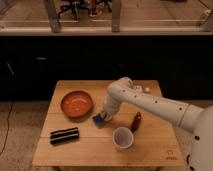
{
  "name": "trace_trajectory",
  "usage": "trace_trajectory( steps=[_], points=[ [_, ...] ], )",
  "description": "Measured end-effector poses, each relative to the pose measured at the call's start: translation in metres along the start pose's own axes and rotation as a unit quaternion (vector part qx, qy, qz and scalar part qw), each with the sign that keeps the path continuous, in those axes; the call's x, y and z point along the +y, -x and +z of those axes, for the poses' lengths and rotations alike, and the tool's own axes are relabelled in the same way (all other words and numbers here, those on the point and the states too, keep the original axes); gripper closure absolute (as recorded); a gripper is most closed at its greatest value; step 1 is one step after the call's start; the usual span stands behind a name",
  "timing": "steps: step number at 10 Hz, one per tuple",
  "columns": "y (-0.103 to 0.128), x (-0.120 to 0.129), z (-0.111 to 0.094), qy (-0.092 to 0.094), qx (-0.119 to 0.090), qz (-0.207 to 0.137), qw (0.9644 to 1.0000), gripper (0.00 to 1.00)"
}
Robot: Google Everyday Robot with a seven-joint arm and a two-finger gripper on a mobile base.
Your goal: Wipe the white sponge on the table
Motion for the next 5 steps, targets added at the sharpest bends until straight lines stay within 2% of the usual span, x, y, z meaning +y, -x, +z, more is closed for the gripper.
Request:
trace_trajectory(
  steps=[5],
  points=[
    [-0.017, 0.015, -0.012, -0.008, 0.012, 0.026, 0.9996, 0.80]
  ],
)
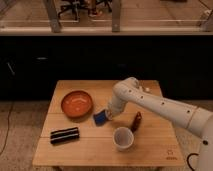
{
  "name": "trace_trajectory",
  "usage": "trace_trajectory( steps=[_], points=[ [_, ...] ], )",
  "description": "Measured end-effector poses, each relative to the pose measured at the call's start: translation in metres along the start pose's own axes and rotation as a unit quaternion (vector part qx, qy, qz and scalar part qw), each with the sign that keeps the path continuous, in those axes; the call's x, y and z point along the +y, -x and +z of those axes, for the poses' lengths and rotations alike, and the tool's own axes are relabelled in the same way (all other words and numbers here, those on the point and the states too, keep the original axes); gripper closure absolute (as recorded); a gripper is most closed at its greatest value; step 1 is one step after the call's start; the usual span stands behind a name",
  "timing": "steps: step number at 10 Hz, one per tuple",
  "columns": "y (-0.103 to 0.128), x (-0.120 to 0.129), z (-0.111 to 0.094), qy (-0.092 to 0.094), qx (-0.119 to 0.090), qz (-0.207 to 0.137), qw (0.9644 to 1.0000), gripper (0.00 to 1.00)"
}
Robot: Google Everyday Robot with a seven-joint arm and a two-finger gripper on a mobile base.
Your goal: Wipe the white sponge on the table
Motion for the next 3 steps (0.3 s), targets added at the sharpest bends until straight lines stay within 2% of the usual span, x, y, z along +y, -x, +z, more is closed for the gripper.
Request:
trace_trajectory(
  steps=[2, 3],
  points=[
    [-0.0060, -0.0024, -0.0040, -0.005, 0.006, 0.008, 0.9999, 0.76],
    [-0.0073, -0.0030, -0.0049, -0.007, 0.009, 0.009, 0.9999, 0.68]
  ],
)
